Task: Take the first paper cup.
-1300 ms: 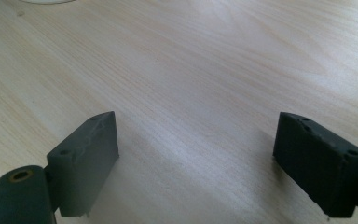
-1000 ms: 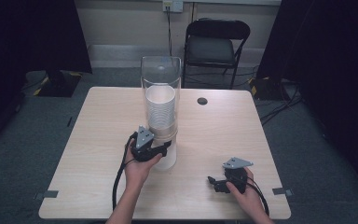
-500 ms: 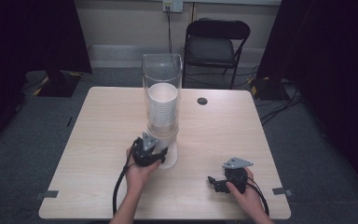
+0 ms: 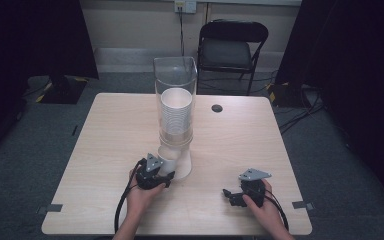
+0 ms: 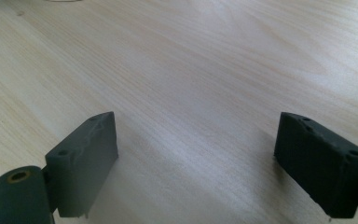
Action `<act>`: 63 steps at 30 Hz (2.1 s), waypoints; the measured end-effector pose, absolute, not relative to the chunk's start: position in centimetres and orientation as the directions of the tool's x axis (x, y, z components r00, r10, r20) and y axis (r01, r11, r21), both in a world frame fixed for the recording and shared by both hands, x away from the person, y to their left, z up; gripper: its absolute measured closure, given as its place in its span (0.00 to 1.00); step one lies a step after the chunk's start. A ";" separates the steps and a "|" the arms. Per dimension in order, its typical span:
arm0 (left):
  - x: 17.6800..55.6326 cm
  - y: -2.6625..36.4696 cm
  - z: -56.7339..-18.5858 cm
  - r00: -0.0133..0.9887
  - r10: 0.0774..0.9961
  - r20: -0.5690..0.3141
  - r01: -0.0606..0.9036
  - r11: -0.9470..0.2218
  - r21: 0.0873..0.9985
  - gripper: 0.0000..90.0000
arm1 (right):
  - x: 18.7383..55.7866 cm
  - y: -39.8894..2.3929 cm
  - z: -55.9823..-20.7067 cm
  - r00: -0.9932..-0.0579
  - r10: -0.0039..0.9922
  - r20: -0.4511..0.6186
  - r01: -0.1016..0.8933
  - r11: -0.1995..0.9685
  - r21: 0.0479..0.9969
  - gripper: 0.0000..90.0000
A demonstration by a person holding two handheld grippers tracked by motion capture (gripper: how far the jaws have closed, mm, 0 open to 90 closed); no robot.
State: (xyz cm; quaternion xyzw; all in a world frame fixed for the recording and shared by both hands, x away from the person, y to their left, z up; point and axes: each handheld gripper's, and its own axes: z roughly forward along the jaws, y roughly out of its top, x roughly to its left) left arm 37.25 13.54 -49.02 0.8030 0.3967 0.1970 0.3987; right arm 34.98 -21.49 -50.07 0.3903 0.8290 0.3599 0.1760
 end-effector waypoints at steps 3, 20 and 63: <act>36.9 13.7 -49.0 0.623 0.782 0.016 0.477 -0.396 0.785 0.40 | 35.0 -21.5 -50.1 -0.633 0.774 -0.011 0.520 0.437 0.734 0.14; 33.7 14.6 -48.4 0.754 0.655 -0.040 0.436 -0.455 0.776 0.39 | 35.9 -19.1 -49.0 -0.663 0.749 -0.021 0.481 0.447 0.754 0.18; 34.4 16.6 -48.8 0.723 0.689 -0.049 0.475 -0.444 0.760 0.32 | 37.1 -11.5 -46.8 -0.742 0.668 0.055 0.446 0.431 0.785 0.18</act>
